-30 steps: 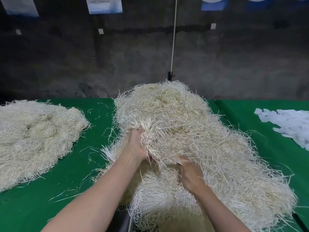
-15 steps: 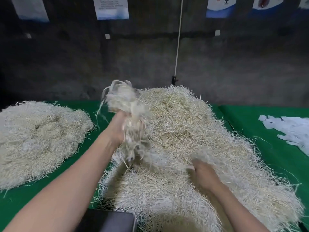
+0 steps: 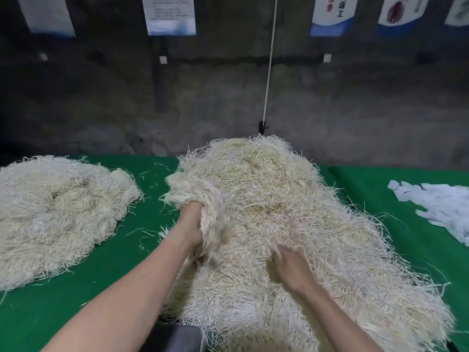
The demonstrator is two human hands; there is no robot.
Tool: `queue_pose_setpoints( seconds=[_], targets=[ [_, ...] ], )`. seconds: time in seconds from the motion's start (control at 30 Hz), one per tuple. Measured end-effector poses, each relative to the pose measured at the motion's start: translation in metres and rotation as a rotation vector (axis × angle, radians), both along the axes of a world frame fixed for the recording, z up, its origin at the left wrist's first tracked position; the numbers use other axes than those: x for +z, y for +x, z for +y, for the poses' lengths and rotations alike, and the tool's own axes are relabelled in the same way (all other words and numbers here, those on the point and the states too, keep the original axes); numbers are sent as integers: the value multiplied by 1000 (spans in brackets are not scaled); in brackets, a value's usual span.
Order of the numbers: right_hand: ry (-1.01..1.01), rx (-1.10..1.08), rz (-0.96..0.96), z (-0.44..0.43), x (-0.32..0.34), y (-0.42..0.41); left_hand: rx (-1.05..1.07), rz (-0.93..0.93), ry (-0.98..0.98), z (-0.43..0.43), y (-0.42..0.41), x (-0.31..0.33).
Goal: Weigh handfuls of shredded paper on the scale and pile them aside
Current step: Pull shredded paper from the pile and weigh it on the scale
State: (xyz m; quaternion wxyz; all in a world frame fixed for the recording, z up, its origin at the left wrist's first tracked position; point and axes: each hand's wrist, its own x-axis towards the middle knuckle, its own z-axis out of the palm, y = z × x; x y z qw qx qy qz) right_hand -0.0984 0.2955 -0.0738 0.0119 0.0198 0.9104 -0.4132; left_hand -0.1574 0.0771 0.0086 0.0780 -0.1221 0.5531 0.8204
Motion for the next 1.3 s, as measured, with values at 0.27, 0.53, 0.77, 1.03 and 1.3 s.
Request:
queue_pose_setpoints(
  seconds=[0.27, 0.53, 0.77, 1.03, 1.3],
  targets=[
    [534, 331, -169, -12, 3, 12, 35, 39, 242, 7, 10, 23],
    [-33, 269, 667, -52, 169, 33, 172, 264, -719, 4, 40, 9],
    [-401, 186, 132, -125, 110, 25, 84, 556, -1158, 2, 96, 6],
    [-471, -7, -48, -149, 79, 42, -114, 330, -739, -90, 128, 21],
    [-156, -13, 369, -206, 89, 56, -94, 350, -662, -129, 154, 26]
  ],
)
